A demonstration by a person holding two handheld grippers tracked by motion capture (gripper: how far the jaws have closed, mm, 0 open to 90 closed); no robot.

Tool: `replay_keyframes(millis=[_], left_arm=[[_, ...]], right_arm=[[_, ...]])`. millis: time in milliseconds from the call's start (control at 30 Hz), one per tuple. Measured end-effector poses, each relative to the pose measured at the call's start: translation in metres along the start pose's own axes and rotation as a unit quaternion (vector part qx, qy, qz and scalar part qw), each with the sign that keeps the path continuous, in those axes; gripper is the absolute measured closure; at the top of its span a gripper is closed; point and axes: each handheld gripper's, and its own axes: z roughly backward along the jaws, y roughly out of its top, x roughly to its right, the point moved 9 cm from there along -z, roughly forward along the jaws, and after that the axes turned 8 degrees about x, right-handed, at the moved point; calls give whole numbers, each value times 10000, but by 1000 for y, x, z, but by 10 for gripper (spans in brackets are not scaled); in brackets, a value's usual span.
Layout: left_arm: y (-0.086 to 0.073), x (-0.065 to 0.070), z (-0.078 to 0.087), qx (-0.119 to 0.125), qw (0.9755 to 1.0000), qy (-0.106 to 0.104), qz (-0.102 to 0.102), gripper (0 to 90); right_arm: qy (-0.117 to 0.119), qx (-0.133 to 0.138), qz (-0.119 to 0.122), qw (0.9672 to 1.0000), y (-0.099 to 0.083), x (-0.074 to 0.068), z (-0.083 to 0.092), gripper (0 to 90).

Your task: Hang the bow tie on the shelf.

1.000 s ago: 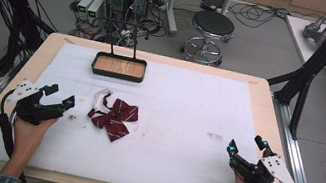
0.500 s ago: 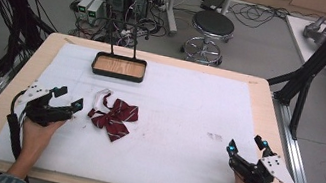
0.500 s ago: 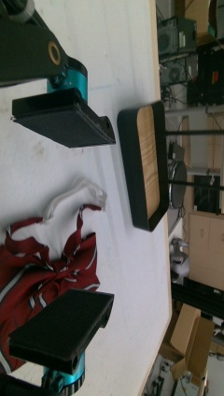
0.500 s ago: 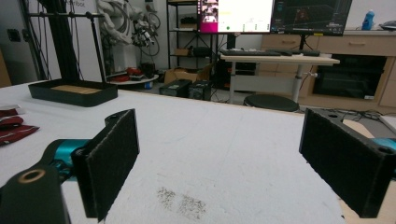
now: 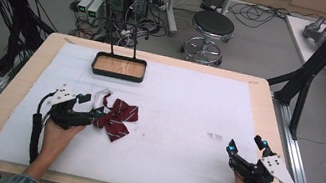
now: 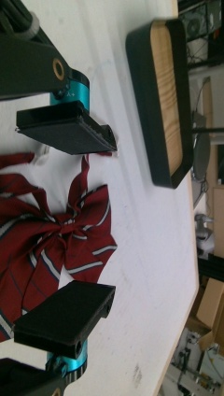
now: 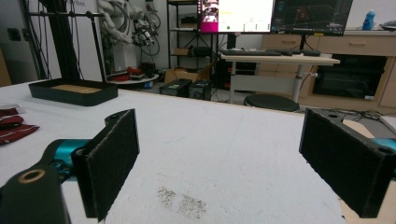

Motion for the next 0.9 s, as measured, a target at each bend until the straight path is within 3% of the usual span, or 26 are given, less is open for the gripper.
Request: replay_keyframes(millis=[300, 467, 900], left_arm=[[-13, 14, -20, -408, 9989, -204, 55, 422], [-22, 15, -32, -718, 9972, -154, 137, 465], [-35, 9, -43, -1220, 9924, 178, 53, 511]], right_arm=[[-7, 8, -6, 10000, 0, 0, 0, 112], [6, -11, 10, 10000, 0, 0, 0, 112], [31, -12, 30, 10000, 0, -1, 0, 112]])
